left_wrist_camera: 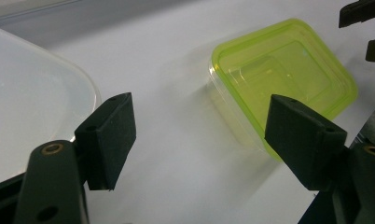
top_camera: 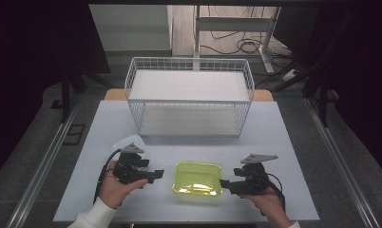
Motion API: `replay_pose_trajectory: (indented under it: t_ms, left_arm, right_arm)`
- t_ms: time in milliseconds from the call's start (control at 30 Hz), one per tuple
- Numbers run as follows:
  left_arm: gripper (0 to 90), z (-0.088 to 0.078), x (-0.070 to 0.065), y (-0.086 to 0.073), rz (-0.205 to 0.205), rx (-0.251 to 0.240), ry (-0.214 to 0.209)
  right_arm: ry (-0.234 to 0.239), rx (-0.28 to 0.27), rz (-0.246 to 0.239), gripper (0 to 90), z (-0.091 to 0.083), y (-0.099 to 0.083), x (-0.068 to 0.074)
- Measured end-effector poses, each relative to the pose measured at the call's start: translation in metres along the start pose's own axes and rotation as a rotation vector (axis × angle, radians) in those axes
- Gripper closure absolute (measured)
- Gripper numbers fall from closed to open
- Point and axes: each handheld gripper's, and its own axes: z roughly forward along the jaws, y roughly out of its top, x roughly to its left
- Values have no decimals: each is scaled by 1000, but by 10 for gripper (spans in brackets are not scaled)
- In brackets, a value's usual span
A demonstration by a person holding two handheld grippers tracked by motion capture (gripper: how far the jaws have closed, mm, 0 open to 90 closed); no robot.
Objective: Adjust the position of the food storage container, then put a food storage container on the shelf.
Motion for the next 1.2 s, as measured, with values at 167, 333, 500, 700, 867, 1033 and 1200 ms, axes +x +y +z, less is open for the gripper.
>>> replay_pose_trajectory:
  t_ms: [167, 333, 500, 700, 867, 1033, 1200]
  left_arm:
    - [245, 4, -2, 0, 4, 9, -7]
    - [245, 10, -6, -1, 4, 22, -14]
    - [245, 17, -12, -1, -5, 30, -42]
    - [248, 30, -20, 1, -12, 40, -70]
    - [254, 37, -23, 3, -43, 42, -107]
    - [284, 44, -22, 3, -79, 48, -124]
    - [323, 51, -18, 1, -146, 53, -167]
  right_arm:
    - [0, -34, 41, 222, -3, 0, -1]
    - [-3, -37, 81, 216, -1, -2, -3]
    - [4, -30, 105, 245, 5, -1, -1]
    - [11, -22, 127, 289, 9, -4, 4]
    - [25, -17, 153, 315, 11, -5, 5]
    - [25, -7, 159, 342, 14, -7, 4]
    - [30, 4, 164, 366, 17, -8, 3]
